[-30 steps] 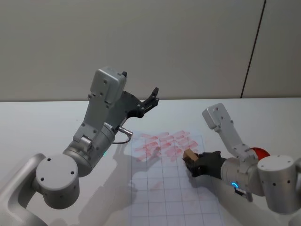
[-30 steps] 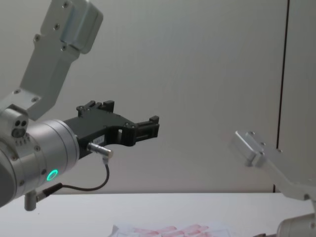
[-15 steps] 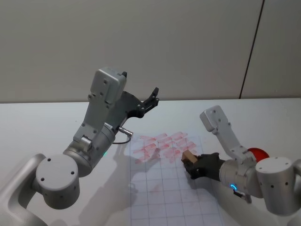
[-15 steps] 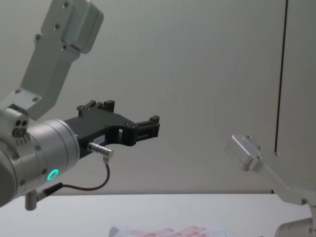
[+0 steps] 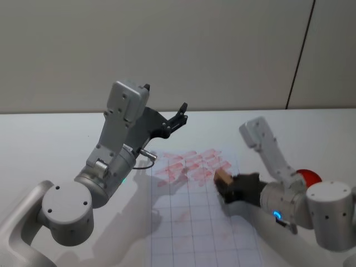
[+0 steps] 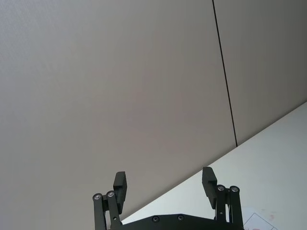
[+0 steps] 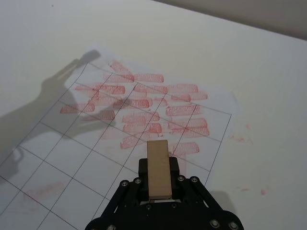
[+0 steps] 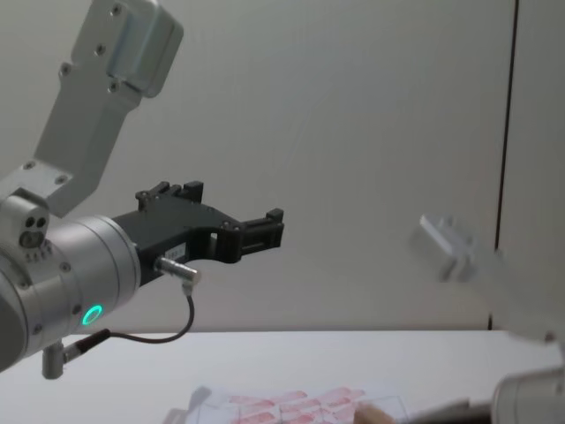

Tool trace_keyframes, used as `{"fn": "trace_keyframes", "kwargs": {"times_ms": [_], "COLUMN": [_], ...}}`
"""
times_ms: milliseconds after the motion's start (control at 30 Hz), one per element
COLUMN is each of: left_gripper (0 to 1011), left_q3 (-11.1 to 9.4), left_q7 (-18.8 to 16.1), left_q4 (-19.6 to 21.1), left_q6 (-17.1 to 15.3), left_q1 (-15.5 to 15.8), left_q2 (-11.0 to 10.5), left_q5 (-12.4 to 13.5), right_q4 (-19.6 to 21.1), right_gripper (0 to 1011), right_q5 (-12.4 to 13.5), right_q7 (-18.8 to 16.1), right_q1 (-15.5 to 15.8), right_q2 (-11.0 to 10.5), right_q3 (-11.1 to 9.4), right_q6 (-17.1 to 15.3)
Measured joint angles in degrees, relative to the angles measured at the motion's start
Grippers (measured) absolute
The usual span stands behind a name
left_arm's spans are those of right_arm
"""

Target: Use the one hand to pick up the stamp and affix it onto the A4 paper.

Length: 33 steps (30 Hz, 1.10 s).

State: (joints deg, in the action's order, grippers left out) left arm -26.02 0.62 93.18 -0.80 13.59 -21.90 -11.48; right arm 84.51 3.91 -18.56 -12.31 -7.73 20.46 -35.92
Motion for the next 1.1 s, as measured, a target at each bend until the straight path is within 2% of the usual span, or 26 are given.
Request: {"fn": "trace_keyframes", "kwargs": {"times_ms": [267, 467, 767, 1100], "left_gripper": [1001, 1001, 1001, 1001], "left_q3": [0.0, 0.0, 0.0, 0.0], "left_q7": [0.0, 0.0, 0.0, 0.0], "left_q4": [0.0, 0.0, 0.0, 0.0], "left_q6": [0.0, 0.0, 0.0, 0.0], "left_q1": [0.0, 0.0, 0.0, 0.0], "left_q2": [0.0, 0.0, 0.0, 0.0], "left_q5": [0.0, 0.0, 0.0, 0.0], "right_q4": [5.2, 7.5, 9.2, 10.7], "right_gripper": [221, 221, 220, 220], "right_q5": [2.4, 4.3, 6.4, 8.5], "right_q7": [2.6, 5.0, 7.7, 10.3], "right_q1": [-0.1, -0.1, 0.4, 2.5], "right_q2": [-0.6, -1.3, -2.7, -4.6], "right_q3": [-1.8, -3.4, -5.6, -7.8], "right_q6": [0.8, 0.5, -0.7, -2.7]}}
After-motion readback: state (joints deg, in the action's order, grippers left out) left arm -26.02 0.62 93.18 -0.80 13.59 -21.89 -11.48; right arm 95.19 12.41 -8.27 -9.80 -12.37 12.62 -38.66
